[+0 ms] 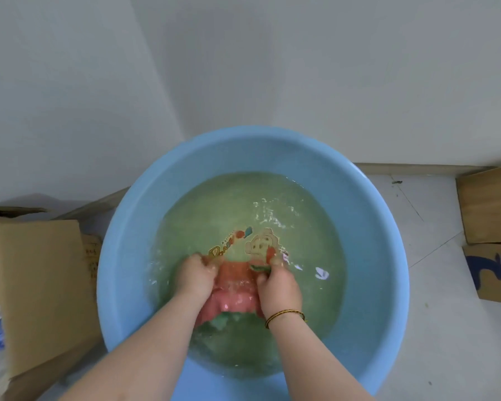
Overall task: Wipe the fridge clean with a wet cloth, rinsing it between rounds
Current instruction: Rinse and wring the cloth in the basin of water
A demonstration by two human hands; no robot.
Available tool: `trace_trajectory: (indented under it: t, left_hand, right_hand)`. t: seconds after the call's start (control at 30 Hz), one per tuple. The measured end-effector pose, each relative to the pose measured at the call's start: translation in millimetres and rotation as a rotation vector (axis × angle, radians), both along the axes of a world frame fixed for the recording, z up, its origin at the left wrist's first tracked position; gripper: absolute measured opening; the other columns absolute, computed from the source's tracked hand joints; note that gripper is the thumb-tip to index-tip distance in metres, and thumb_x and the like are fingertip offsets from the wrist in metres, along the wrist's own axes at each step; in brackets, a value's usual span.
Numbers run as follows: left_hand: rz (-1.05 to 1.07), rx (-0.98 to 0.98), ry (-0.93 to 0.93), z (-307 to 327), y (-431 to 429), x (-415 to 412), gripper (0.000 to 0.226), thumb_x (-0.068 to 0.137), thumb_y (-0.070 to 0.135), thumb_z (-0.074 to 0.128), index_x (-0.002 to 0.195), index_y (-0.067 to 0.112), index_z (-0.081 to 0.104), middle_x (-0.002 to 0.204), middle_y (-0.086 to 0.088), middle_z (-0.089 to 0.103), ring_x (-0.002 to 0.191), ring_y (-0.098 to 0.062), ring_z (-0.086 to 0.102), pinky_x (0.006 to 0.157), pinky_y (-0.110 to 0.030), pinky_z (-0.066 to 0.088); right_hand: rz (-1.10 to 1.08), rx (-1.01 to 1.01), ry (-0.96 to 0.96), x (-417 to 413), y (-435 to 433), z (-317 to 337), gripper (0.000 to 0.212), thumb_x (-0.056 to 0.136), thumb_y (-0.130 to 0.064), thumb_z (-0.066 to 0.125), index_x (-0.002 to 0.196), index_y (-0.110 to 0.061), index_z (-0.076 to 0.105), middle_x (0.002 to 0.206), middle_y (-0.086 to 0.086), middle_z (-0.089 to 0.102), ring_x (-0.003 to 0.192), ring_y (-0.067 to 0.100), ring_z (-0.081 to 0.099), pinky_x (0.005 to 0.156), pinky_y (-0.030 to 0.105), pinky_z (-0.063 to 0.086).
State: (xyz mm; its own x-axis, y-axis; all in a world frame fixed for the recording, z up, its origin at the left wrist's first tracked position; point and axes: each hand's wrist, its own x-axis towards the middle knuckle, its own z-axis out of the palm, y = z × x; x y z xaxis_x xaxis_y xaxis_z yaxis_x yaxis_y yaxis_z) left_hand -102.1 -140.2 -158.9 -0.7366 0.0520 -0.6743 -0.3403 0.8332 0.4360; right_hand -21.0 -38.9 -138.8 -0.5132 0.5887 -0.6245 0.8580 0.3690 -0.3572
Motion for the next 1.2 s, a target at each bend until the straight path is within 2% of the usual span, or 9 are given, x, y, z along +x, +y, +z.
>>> trace_trajectory:
  t: [0.1, 0.2, 0.43, 0.57, 0.67, 0.8, 0.9, 1.07, 1.2]
  left_hand:
    - [0.168, 0.153, -0.063, 7.7, 1.7, 1.9, 0.036, 0.089, 0.030, 0.054, 0.109, 0.000, 0.057, 0.084, -0.015, 0.064, 0.071, -0.026, 0.056, 0.065, -0.022, 0.045]
    - [0.381, 0.343, -0.178, 23.8, 4.9, 10.2, 0.033, 0.089, 0.037, 0.052, 0.107, 0.010, 0.056, 0.103, -0.014, 0.062, 0.094, -0.028, 0.058, 0.086, -0.035, 0.048]
    - [0.517, 0.600, -0.224, 72.1, 26.0, 24.9, 0.038, 0.095, 0.034, 0.038, 0.075, 0.012, 0.062, 0.065, -0.003, 0.061, 0.061, -0.017, 0.056, 0.052, -0.021, 0.045]
    - [0.413, 0.665, -0.228, 78.4, 30.5, 27.4, 0.040, 0.096, 0.030, 0.035, 0.079, 0.016, 0.068, 0.074, -0.001, 0.071, 0.072, -0.015, 0.066, 0.067, -0.021, 0.052]
    - [0.451, 0.689, -0.252, 83.2, 26.9, 18.5, 0.040, 0.096, 0.028, 0.037, 0.071, 0.010, 0.061, 0.056, 0.002, 0.065, 0.046, -0.004, 0.061, 0.044, -0.010, 0.045]
    - [0.458, 0.713, -0.336, 97.9, 27.2, 23.6, 0.041, 0.096, 0.035, 0.034, 0.088, 0.007, 0.063, 0.062, -0.016, 0.066, 0.048, -0.025, 0.062, 0.035, -0.026, 0.047]
    - [0.447, 0.774, -0.317, 94.7, 27.1, 31.8, 0.041, 0.096, 0.039, 0.031, 0.083, 0.022, 0.067, 0.069, 0.007, 0.069, 0.050, -0.004, 0.064, 0.039, -0.015, 0.044]
    - [0.474, 0.856, -0.321, 100.0, 19.4, 23.0, 0.014, 0.085, 0.030, 0.055, 0.090, 0.017, 0.057, 0.079, 0.003, 0.067, 0.067, -0.005, 0.063, 0.061, -0.018, 0.048]
    - [0.524, 0.881, -0.331, 119.4, 16.4, 21.4, 0.003, 0.087, 0.013, 0.055, 0.088, 0.015, 0.057, 0.072, -0.001, 0.066, 0.062, -0.009, 0.060, 0.052, -0.017, 0.048]
  right_hand:
    - [-0.390, -0.213, 0.165, -0.5, -2.6, -4.7, 0.015, 0.093, -0.015, 0.045, 0.100, -0.013, 0.059, 0.089, 0.009, 0.060, 0.083, 0.025, 0.055, 0.074, 0.029, 0.043]
    - [-0.683, -0.378, 0.374, 0.6, -10.6, 5.3, 0.024, 0.091, -0.011, 0.052, 0.067, -0.016, 0.052, 0.069, 0.003, 0.053, 0.067, 0.017, 0.048, 0.068, 0.029, 0.043]
    - [-0.463, -0.302, 0.565, -7.2, -49.6, 53.5, 0.037, 0.091, -0.016, 0.053, 0.059, -0.021, 0.035, 0.045, -0.014, 0.045, 0.046, 0.003, 0.036, 0.052, 0.020, 0.028]
    - [-0.537, -0.250, 0.556, -21.3, -36.4, 54.5, 0.037, 0.096, -0.019, 0.043, 0.061, -0.021, 0.032, 0.057, -0.010, 0.043, 0.054, 0.004, 0.037, 0.055, 0.024, 0.030]
    - [-0.428, -0.243, 0.570, -15.8, -50.6, 60.3, 0.034, 0.096, -0.018, 0.042, 0.064, -0.024, 0.032, 0.058, -0.010, 0.042, 0.055, 0.003, 0.039, 0.059, 0.027, 0.032]
    - [-0.448, -0.230, 0.578, -10.8, -44.6, 55.0, 0.036, 0.095, -0.015, 0.044, 0.062, -0.022, 0.033, 0.057, -0.009, 0.042, 0.054, 0.005, 0.037, 0.060, 0.029, 0.032]
    - [-0.487, -0.201, 0.583, -17.6, -26.6, 52.6, 0.036, 0.095, -0.015, 0.044, 0.061, -0.022, 0.036, 0.058, -0.008, 0.043, 0.056, 0.006, 0.039, 0.061, 0.027, 0.032]
    - [-0.035, 0.028, 0.745, -0.2, -50.5, 67.5, 0.031, 0.084, -0.020, 0.038, 0.100, -0.014, 0.064, 0.101, -0.004, 0.061, 0.087, 0.008, 0.048, 0.081, 0.020, 0.037]
    - [0.239, 0.179, 0.847, 21.3, -51.4, 71.8, 0.053, 0.069, -0.012, 0.037, 0.120, -0.022, 0.046, 0.119, -0.005, 0.050, 0.102, 0.009, 0.044, 0.088, 0.020, 0.037]
